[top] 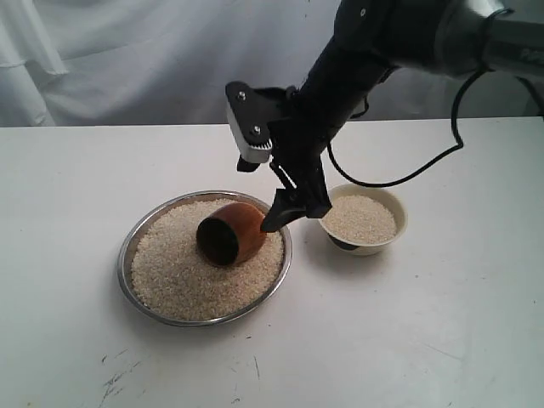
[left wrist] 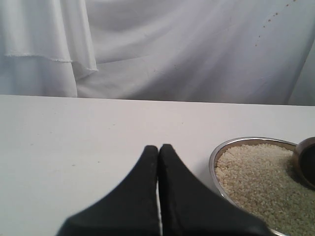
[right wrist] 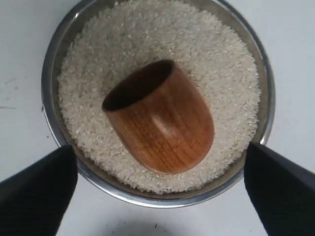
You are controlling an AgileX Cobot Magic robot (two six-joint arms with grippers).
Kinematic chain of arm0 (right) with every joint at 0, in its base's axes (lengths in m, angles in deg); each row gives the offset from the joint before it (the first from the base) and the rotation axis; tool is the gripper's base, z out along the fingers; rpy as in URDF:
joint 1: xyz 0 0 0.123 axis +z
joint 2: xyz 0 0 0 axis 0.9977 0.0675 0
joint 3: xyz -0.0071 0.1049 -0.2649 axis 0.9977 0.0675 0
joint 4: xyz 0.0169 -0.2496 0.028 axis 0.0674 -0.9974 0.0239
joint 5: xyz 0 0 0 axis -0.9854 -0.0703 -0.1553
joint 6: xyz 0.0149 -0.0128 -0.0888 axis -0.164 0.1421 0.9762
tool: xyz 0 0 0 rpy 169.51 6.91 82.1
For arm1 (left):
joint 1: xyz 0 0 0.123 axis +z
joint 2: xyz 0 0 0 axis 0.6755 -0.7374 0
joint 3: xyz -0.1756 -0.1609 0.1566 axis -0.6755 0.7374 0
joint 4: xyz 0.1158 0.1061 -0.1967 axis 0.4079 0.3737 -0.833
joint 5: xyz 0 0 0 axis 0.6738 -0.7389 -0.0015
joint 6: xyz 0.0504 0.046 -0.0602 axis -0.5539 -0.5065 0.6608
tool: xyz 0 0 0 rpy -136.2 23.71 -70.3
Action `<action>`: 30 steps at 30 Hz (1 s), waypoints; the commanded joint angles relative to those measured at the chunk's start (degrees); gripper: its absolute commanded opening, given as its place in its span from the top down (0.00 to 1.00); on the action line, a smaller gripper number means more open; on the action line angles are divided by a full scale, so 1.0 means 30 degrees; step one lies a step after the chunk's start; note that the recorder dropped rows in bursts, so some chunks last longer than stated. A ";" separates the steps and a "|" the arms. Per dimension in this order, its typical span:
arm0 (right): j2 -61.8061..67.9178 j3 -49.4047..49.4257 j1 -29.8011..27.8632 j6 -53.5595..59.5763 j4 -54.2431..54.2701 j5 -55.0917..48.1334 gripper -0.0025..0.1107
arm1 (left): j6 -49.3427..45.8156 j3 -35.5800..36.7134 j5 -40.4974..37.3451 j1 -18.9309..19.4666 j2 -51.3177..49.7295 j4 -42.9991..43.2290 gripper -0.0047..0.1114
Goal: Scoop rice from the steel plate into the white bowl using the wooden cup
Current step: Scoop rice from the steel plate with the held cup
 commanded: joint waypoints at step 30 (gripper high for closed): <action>0.3629 0.0038 0.0579 0.6606 0.2751 0.3827 0.30 | -0.0021 0.0092 0.0110 -0.0069 0.0079 -0.0007 0.96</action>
